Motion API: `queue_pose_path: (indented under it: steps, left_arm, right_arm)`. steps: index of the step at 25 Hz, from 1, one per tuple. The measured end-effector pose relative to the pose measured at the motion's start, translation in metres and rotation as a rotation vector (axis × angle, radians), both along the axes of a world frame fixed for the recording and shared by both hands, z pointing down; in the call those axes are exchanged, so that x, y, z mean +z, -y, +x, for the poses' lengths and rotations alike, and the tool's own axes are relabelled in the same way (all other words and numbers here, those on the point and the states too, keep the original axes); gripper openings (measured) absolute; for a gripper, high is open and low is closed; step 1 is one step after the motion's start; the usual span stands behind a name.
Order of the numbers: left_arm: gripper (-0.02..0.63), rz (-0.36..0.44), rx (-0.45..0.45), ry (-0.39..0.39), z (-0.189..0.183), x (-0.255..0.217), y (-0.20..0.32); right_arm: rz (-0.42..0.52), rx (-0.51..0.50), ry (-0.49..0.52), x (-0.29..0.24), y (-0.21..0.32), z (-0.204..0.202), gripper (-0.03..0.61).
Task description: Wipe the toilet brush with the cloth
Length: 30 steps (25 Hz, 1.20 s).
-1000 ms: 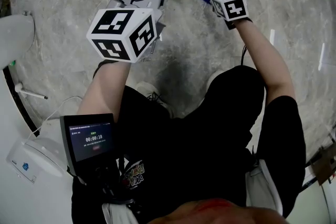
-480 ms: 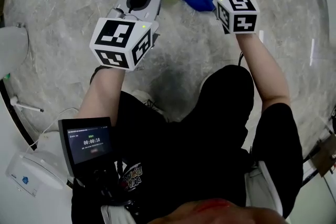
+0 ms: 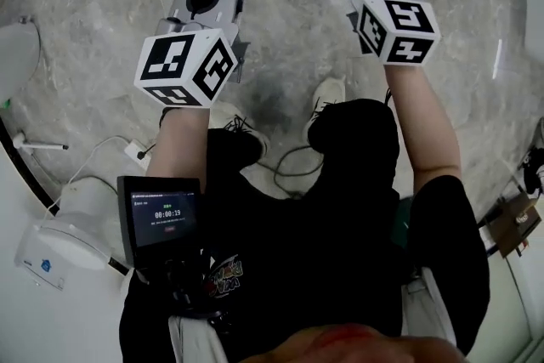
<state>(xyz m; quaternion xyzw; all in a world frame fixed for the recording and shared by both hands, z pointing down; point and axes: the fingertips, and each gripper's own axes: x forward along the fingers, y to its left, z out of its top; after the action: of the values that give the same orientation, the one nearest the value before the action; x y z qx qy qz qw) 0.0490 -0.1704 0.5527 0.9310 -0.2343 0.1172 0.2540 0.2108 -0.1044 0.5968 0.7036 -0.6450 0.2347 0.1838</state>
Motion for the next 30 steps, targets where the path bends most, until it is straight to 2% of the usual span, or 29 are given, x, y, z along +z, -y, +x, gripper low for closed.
queue_pose_path:
  steps: [4,9,12,18,23,26,30]
  left_arm:
    - [0.006,0.004,-0.058,0.106,-0.029,-0.022,-0.036]
    - [0.006,-0.077,-0.043,0.186,-0.033,-0.075,-0.088]
    - [0.006,-0.111,-0.047,0.198,-0.030,-0.130,-0.098]
    - [0.006,-0.129,-0.024,0.206,-0.039,-0.256,-0.121]
    - [0.008,-0.073,0.005,0.186,-0.031,-0.365,-0.145]
    - [0.009,-0.080,0.028,0.196,-0.019,-0.383,-0.151]
    - [0.009,-0.107,0.018,0.184,-0.008,-0.406,-0.161]
  right_arm:
    - [-0.060,-0.029,0.054,-0.053,-0.028,-0.030,0.086]
    - [-0.117,-0.053,0.082,-0.119,-0.066,-0.051,0.086]
    - [-0.130,-0.041,0.112,-0.175,-0.076,-0.051,0.087]
    - [-0.116,-0.035,0.150,-0.296,-0.092,-0.065,0.087]
    - [-0.051,-0.038,0.145,-0.406,-0.112,-0.064,0.086]
    - [-0.041,-0.031,0.182,-0.420,-0.121,-0.057,0.086]
    - [-0.025,-0.017,0.192,-0.433,-0.137,-0.046,0.086]
